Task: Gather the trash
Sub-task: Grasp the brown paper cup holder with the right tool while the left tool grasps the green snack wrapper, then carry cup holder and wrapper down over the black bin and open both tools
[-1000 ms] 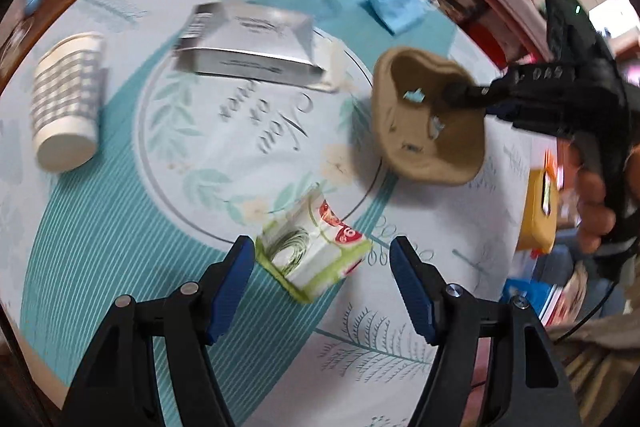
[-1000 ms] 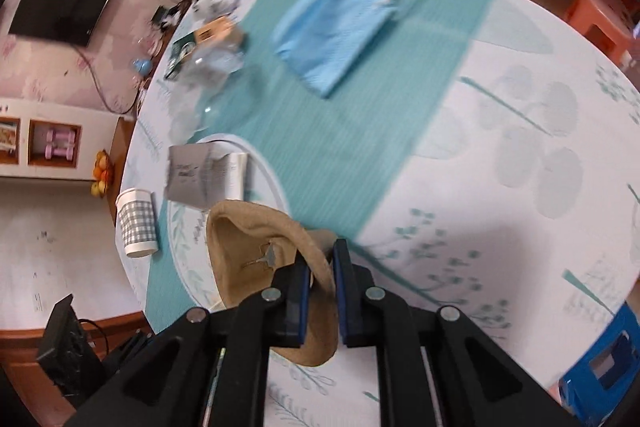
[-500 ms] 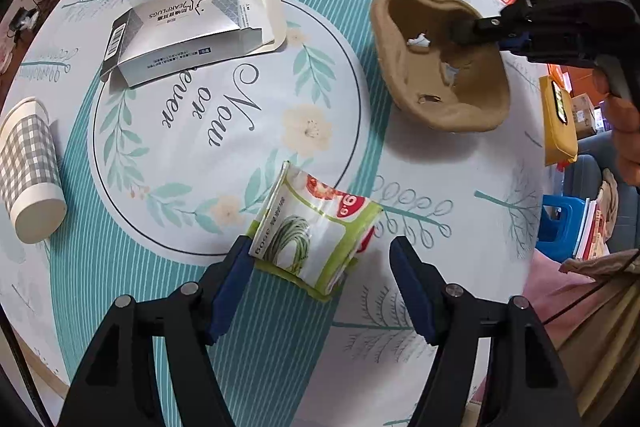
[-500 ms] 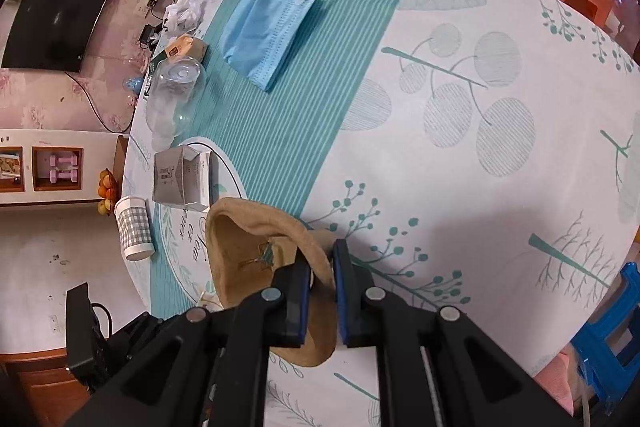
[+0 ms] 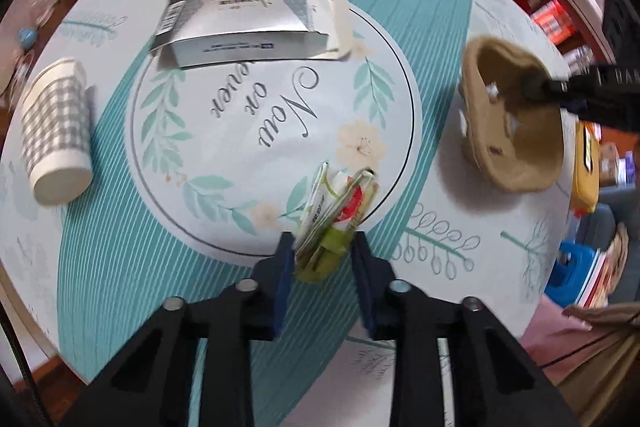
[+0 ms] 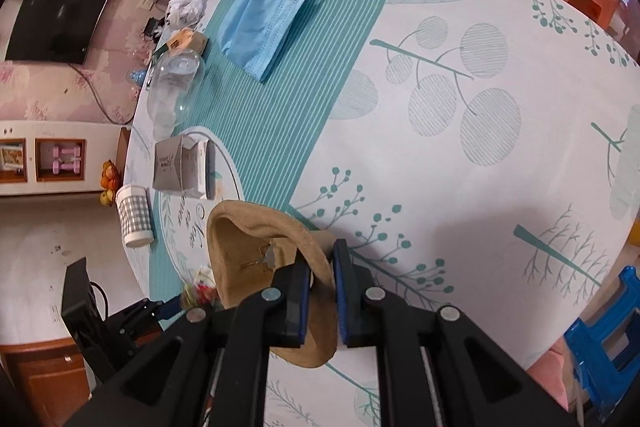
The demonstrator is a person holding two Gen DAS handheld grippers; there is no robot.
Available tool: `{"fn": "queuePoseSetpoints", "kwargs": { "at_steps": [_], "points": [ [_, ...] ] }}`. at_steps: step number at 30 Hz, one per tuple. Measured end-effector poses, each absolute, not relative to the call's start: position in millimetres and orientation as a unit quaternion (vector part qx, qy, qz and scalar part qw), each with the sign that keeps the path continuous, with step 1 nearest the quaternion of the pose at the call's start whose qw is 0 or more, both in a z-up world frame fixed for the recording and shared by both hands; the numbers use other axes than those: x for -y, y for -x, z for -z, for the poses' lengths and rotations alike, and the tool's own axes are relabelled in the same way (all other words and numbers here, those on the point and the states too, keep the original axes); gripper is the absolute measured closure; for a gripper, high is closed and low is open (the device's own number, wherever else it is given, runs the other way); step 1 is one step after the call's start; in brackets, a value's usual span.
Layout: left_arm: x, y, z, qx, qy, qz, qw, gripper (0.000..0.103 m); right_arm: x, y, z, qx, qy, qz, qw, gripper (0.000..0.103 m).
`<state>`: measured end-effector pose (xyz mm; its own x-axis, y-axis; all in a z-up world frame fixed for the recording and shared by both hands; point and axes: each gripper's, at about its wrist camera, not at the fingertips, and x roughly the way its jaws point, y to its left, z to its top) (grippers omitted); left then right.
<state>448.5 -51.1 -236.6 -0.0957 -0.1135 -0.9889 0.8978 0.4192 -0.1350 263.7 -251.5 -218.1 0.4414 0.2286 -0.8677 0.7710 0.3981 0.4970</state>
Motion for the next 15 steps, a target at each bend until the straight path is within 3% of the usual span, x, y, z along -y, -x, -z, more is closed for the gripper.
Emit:
{"fn": "queuePoseSetpoints", "kwargs": {
  "at_steps": [5, 15],
  "points": [
    [39.2, -425.9, 224.5, -0.616, -0.286, 0.406, 0.612, 0.089, 247.5, -256.5, 207.1, -0.497, -0.489, 0.181, 0.694, 0.092],
    [33.6, -308.6, 183.9, -0.609, -0.241, 0.408, 0.635, 0.09, 244.2, -212.5, 177.3, -0.517, -0.42, 0.124, 0.735, 0.092]
  ]
}}
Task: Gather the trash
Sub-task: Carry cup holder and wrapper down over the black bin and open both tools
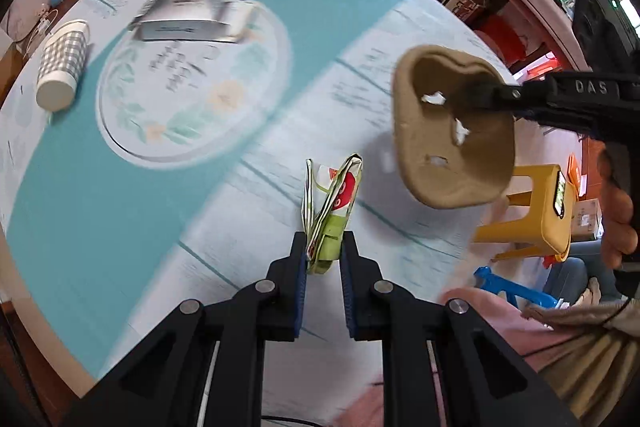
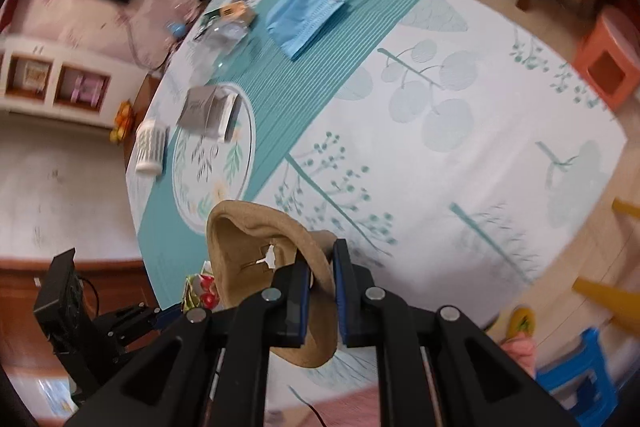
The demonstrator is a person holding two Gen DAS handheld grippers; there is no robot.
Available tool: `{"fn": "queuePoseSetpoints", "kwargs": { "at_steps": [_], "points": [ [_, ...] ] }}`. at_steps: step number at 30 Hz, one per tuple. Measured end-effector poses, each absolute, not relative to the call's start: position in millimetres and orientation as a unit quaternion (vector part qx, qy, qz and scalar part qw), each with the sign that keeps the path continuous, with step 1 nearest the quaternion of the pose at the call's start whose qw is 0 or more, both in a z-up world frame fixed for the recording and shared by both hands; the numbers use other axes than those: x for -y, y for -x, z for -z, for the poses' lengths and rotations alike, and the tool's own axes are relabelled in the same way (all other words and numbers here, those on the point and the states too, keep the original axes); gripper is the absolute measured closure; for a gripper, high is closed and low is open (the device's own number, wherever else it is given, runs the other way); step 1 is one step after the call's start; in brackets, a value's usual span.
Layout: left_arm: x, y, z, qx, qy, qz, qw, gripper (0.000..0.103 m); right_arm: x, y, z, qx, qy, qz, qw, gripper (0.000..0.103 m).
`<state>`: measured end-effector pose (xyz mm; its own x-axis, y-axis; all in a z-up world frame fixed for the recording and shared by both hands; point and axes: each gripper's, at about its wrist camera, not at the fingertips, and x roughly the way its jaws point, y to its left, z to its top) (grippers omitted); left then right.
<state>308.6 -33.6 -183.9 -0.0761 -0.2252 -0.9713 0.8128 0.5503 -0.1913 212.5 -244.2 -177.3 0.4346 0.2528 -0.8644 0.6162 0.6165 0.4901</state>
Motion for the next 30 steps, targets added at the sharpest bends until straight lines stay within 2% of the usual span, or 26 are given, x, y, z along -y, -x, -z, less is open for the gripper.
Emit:
{"fn": "queuePoseSetpoints", "kwargs": {
  "at_steps": [7, 15, 22, 30],
  "points": [
    [54.6, -202.8, 167.9, -0.608, -0.2, 0.376, 0.67, 0.09, 265.4, -137.1, 158.1, -0.517, -0.38, 0.064, 0.764, 0.092],
    [79.2, -90.9, 185.5, -0.652, -0.144, 0.324, 0.67, 0.09, 297.5, -45.4, 164.5, -0.546, -0.352, 0.026, 0.76, 0.092],
    [83.6, -39.9, 223.4, -0.691, -0.165, 0.294, 0.639, 0.09, 309.7, 9.7, 219.2, -0.579, -0.383, 0.034, 0.719, 0.092],
    [87.8, -24.9, 324.3, -0.732, -0.159, 0.285, 0.599, 0.09, 316.3, 56.4, 319.1, -0.598, -0.434, 0.109, 0.665, 0.092]
  ]
}}
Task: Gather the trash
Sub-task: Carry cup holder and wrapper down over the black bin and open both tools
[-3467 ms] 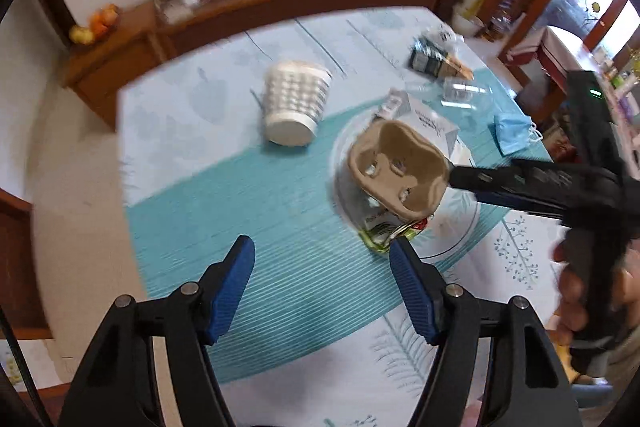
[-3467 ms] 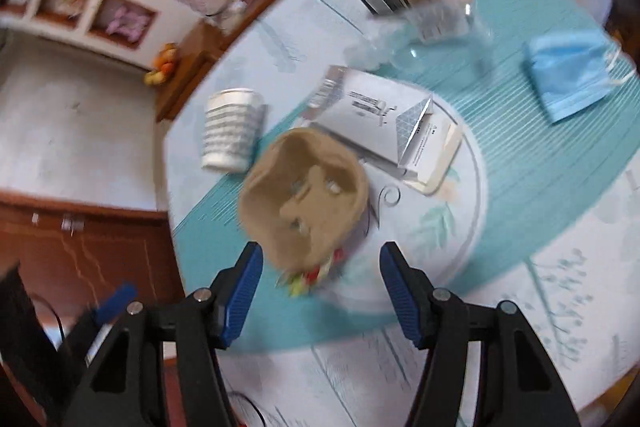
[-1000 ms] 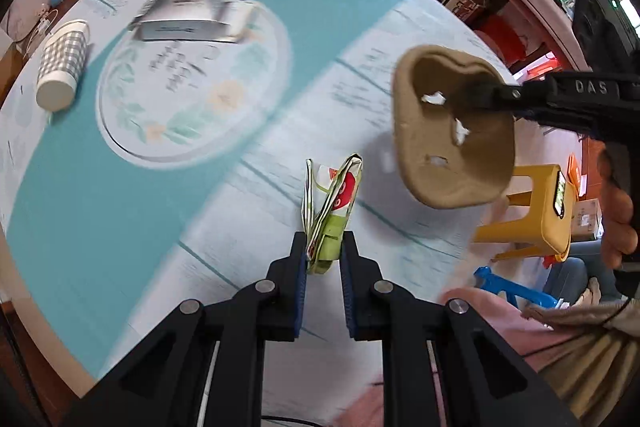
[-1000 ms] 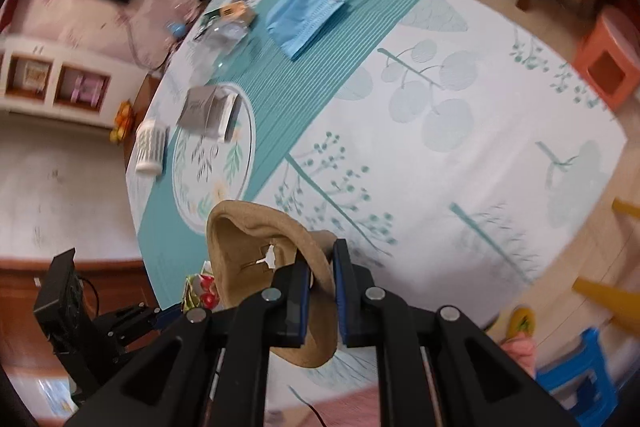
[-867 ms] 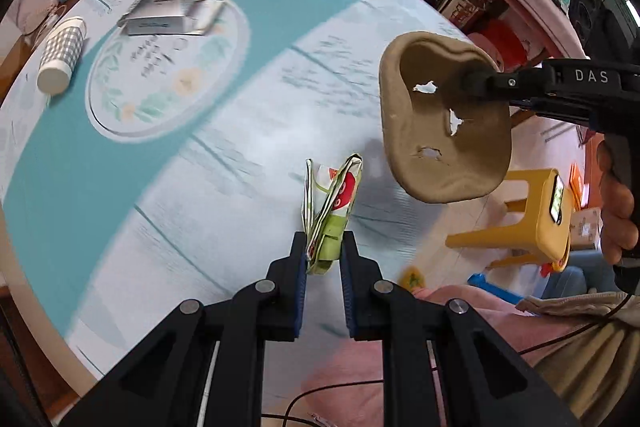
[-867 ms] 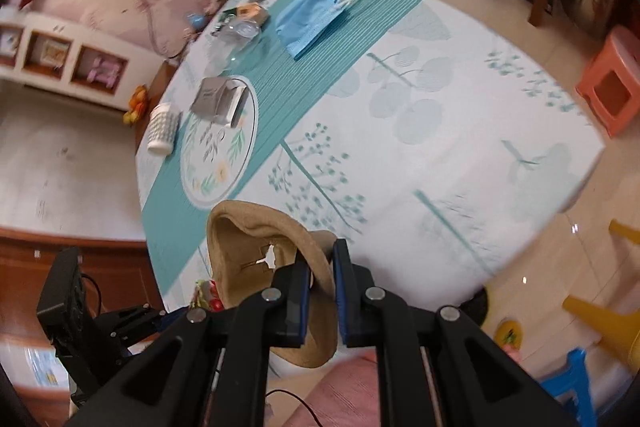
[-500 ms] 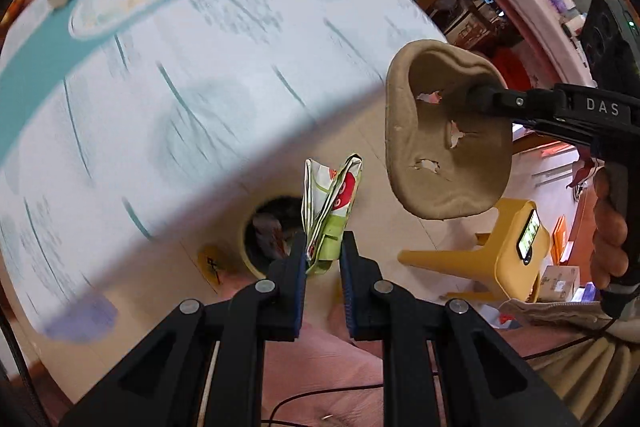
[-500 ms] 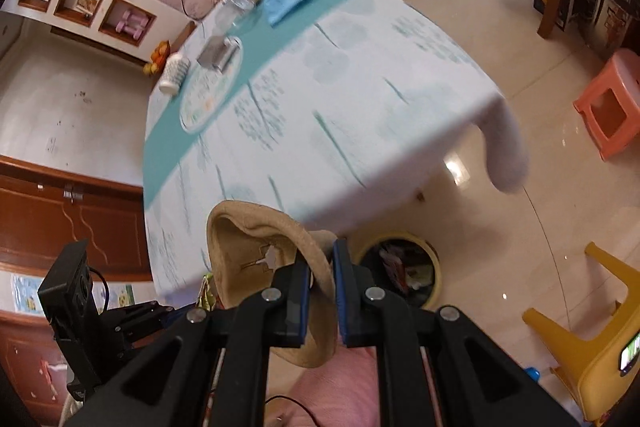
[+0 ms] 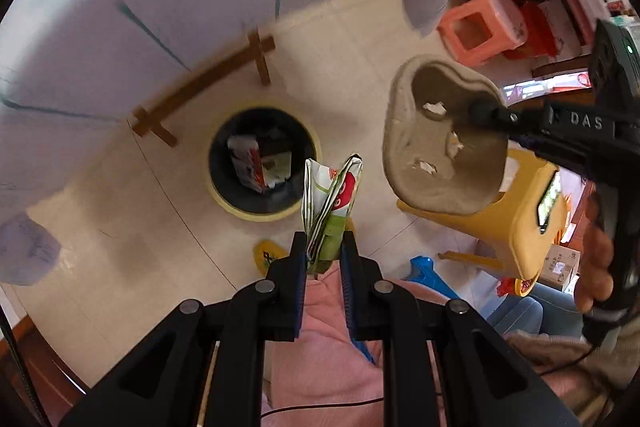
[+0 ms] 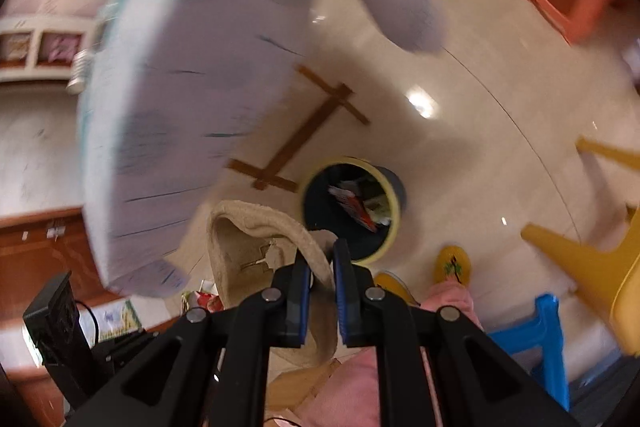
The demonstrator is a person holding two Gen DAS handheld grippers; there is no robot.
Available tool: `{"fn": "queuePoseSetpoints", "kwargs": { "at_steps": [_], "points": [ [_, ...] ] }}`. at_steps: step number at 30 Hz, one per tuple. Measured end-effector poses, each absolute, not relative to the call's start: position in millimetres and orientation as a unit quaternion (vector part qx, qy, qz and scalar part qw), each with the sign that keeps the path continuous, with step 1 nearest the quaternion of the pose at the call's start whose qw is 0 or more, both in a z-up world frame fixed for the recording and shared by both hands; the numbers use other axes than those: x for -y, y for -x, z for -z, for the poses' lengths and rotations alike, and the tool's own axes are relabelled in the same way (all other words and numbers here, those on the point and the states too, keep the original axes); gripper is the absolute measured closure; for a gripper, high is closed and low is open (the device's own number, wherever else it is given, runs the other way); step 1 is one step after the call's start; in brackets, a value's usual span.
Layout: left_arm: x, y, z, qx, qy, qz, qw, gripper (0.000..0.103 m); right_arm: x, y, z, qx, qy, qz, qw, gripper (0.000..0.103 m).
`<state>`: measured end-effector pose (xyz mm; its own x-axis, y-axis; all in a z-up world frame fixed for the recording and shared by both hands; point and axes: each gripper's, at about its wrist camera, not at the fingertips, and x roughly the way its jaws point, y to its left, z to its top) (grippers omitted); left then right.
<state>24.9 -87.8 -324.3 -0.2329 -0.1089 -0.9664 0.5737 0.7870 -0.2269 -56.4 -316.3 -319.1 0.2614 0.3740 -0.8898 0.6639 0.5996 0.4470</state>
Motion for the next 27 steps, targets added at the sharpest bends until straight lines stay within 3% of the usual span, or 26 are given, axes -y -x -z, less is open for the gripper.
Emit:
{"fn": "queuePoseSetpoints", "kwargs": {
  "at_steps": [5, 13, 20, 24, 27],
  "points": [
    [88.6, -23.6, 393.4, -0.75, -0.154, 0.261, 0.588, 0.09, 316.2, 75.3, 387.2, -0.623, -0.436, 0.16, 0.63, 0.092],
    [77.0, -42.0, 481.4, -0.765, -0.119, 0.226, 0.591, 0.085, 300.9, 74.1, 452.4, -0.635, -0.434, 0.19, 0.61, 0.092],
    [69.0, -57.3, 523.5, -0.762, -0.097, 0.214, 0.604, 0.065, 276.7, 51.9, 495.7, -0.639, -0.435, 0.19, 0.606, 0.092],
    [57.0, -56.9, 529.7, -0.75, -0.107, 0.206, 0.619, 0.038, 264.1, 36.8, 512.1, -0.644, -0.429, 0.188, 0.605, 0.091],
    [45.4, -57.4, 528.2, -0.74, -0.113, 0.201, 0.631, 0.028, 255.3, 26.3, 523.6, -0.643, -0.433, 0.182, 0.605, 0.09]
  ]
}}
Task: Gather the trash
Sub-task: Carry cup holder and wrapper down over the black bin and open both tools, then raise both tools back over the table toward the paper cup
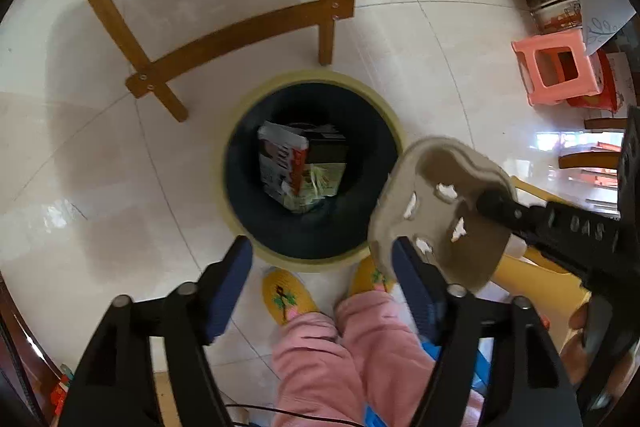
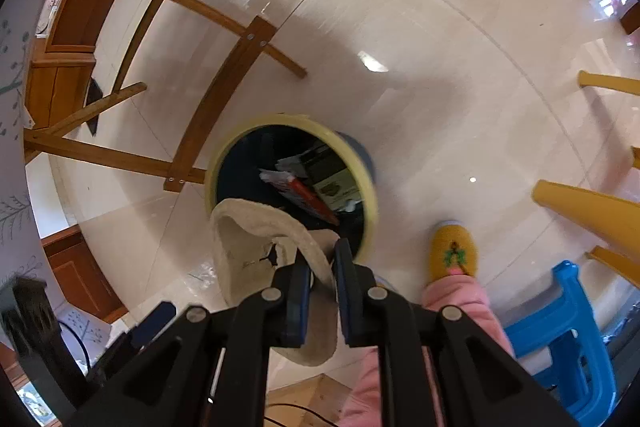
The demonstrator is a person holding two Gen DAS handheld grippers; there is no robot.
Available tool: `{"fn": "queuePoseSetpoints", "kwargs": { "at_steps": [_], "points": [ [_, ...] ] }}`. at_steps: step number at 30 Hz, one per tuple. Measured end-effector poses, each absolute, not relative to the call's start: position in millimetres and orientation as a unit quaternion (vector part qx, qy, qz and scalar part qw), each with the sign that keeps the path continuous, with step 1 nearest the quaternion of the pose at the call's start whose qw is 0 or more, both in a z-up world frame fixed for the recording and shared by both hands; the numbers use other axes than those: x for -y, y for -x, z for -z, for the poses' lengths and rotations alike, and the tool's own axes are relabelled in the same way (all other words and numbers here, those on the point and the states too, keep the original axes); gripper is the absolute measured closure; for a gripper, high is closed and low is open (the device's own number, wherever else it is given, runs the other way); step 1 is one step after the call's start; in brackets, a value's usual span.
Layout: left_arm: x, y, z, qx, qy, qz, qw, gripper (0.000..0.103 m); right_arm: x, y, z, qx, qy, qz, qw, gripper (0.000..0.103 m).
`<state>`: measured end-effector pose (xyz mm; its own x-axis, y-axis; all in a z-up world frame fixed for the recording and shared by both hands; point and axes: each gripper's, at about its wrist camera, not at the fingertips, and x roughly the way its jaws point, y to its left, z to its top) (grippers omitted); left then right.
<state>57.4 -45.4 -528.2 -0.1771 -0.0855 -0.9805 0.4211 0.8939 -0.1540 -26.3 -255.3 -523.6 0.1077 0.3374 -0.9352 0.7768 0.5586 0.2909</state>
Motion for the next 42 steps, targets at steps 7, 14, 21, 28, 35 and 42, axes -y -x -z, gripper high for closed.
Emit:
{"fn": "queuePoseSetpoints", "kwargs": {
  "at_steps": [7, 14, 21, 28, 35, 42],
  "points": [
    [9.3, -58.3, 511.2, -0.728, -0.102, 0.18, 0.653, 0.028, 240.2, 16.4, 527.3, -0.652, -0.427, 0.17, 0.603, 0.071],
    [-20.3, -55.4, 488.3, -0.723, -0.078, 0.163, 0.666, 0.028, 231.8, 15.0, 508.0, -0.661, -0.388, 0.175, 0.617, 0.064],
    [-30.2, -50.3, 439.4, -0.714, -0.061, 0.161, 0.678, 0.028, 227.7, 17.9, 466.0, -0.67, -0.368, 0.152, 0.627, 0.064],
    [-30.1, -45.5, 362.0, -0.688, -0.041, 0.163, 0.706, 0.028, 219.3, 17.5, 385.2, -0.658, -0.344, 0.106, 0.662, 0.064],
    [-27.2, -46.8, 277.4, -0.651, -0.024, 0.161, 0.741, 0.021, 215.7, 13.7, 305.8, -0.644, -0.301, 0.061, 0.701, 0.064],
    [-26.3, -50.3, 184.9, -0.607, -0.023, 0.156, 0.779, 0.02, 212.5, 7.1, 220.4, -0.621, -0.25, 0.008, 0.743, 0.064]
  ]
}}
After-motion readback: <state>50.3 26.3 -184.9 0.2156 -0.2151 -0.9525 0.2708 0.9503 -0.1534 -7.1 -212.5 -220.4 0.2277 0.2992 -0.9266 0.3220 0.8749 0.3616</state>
